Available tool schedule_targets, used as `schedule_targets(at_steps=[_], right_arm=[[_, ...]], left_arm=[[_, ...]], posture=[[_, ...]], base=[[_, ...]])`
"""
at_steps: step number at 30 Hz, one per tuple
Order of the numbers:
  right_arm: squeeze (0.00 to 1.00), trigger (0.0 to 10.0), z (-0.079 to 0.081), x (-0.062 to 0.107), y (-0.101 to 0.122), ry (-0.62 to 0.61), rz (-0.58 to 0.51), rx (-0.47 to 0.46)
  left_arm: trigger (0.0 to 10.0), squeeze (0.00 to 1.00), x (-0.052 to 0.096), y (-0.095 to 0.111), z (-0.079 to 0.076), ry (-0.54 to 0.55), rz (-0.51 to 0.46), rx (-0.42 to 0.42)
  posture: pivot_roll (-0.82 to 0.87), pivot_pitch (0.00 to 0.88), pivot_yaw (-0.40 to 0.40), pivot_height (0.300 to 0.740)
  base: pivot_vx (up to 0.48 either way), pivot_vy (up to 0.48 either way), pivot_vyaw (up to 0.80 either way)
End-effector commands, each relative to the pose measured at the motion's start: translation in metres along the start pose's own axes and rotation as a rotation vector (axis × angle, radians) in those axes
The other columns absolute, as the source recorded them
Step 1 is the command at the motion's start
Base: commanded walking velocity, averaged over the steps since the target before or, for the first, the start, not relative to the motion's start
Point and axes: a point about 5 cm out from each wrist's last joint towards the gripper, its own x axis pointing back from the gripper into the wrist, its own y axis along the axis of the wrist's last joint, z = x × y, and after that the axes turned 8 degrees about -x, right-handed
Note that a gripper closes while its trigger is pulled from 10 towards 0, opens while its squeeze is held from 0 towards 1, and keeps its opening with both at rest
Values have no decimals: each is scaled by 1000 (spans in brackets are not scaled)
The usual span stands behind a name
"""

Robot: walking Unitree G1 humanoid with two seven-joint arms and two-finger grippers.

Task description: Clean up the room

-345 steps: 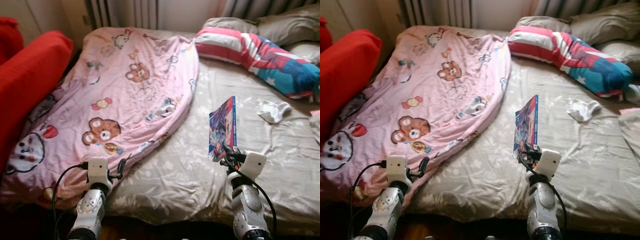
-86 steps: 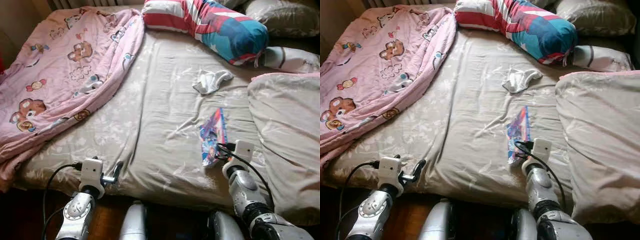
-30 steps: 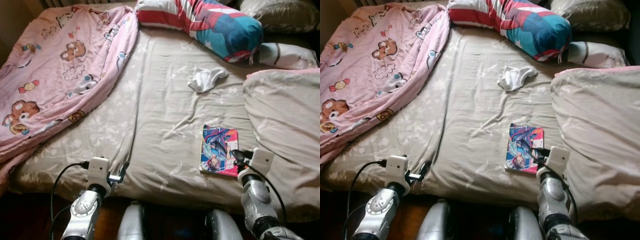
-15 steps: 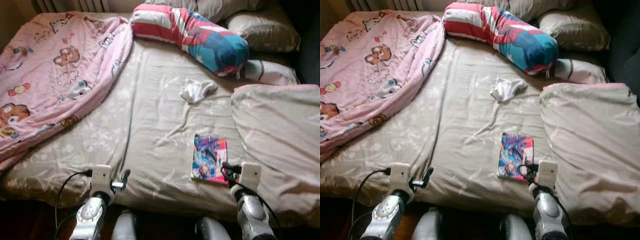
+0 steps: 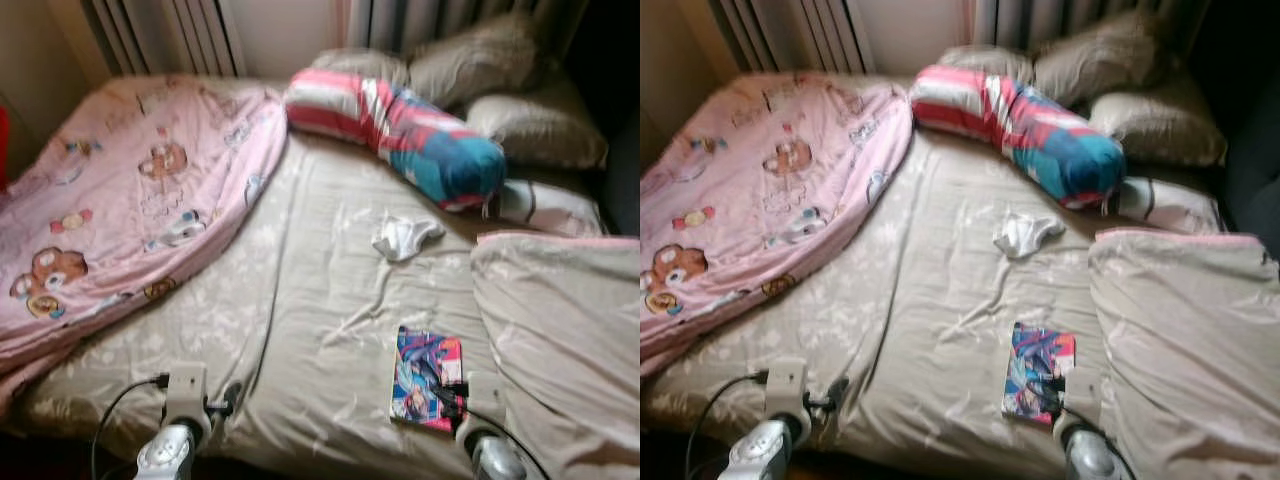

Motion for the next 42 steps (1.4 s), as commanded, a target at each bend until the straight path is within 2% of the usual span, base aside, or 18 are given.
schedule_targets(at_steps=[1, 2, 5, 11, 14, 23, 25, 42], right_arm=[[0, 10000, -1, 5, -18, 1, 72, 14], [0, 10000, -5, 8, -25, -14, 89, -3], [0, 10000, -10, 11, -30, -33, 95, -31], [0, 10000, -13, 13, -34, -33, 132, -15], [0, 10000, -12, 13, -36, -39, 132, -56], [0, 10000, -8, 11, -33, -22, 138, -24], [0, 10000, -10, 13, -37, -36, 154, 1], [0, 10000, -10, 18, -52, -44, 205, 14]], left_arm=[[10000, 0, 8, -21, 4, 13, 96, 0], [10000, 0, 11, -29, 7, 32, 126, 20], [10000, 0, 13, -34, 8, 44, 147, 34], [10000, 0, 14, -38, 2, 28, 175, 40], [10000, 0, 14, -40, -2, 22, 184, 44], [10000, 0, 16, -43, -4, 10, 192, 34], [10000, 0, 17, -46, -4, 7, 197, 32], [10000, 0, 20, -50, -5, -12, 209, 23]], posture=[[89, 0, 6, 740], [88, 0, 2, 740], [89, 0, -5, 740], [97, 0, -28, 740], [91, 0, -30, 740], [85, 0, -21, 740], [78, 0, -13, 740], [70, 0, -3, 740]], base=[[0, 0, 0], [0, 0, 0], [0, 0, 0], [0, 0, 0], [0, 0, 0], [0, 0, 0], [0, 0, 0], [0, 0, 0]])
